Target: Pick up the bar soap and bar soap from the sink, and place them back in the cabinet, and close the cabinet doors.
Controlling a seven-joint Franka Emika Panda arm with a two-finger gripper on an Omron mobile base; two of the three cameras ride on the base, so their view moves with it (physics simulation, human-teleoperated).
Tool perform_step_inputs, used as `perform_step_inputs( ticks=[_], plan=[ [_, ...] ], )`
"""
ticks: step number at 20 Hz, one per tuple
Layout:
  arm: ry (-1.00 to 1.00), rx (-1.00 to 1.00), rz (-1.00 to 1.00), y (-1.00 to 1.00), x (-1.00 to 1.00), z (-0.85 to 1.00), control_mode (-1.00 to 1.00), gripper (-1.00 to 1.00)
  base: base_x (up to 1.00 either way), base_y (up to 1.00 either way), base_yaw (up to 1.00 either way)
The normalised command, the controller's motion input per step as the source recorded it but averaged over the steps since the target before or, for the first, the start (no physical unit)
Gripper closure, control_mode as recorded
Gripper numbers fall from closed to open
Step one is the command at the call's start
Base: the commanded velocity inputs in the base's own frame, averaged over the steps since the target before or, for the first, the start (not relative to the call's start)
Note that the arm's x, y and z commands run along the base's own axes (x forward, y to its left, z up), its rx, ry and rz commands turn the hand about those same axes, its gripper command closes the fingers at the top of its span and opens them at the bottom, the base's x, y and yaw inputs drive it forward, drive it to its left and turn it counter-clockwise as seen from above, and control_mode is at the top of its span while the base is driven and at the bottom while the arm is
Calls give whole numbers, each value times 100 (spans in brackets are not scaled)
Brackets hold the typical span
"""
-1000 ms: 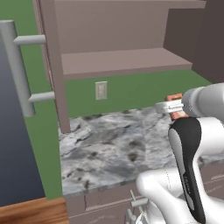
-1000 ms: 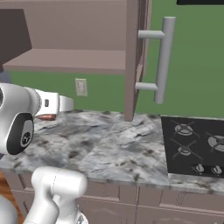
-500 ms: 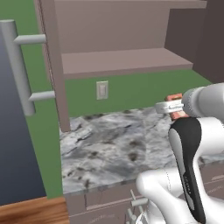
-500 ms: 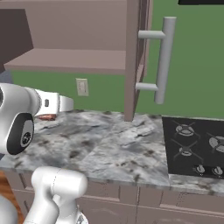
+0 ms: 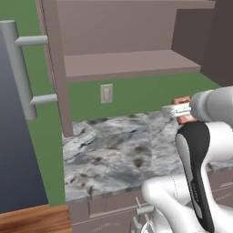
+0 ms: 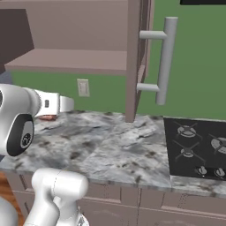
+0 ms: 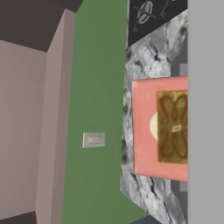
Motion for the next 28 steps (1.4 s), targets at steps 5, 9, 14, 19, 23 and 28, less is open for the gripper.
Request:
perform_step_inputs(
  ticks=[5, 9, 14, 19, 23, 28],
  plan=[
    [-11, 0, 0, 0, 0, 47, -100, 100, 0, 0, 0],
    [-11, 0, 0, 0, 1, 57, -100, 100, 0, 0, 0],
    [-10, 0, 0, 0, 2, 53, -100, 100, 0, 0, 0],
    [-6, 0, 0, 0, 13, 56, -100, 100, 0, 0, 0],
    [-6, 0, 0, 0, 13, 45, -100, 100, 0, 0, 0],
    [-10, 0, 0, 0, 6, 38, -100, 100, 0, 0, 0]
  ],
)
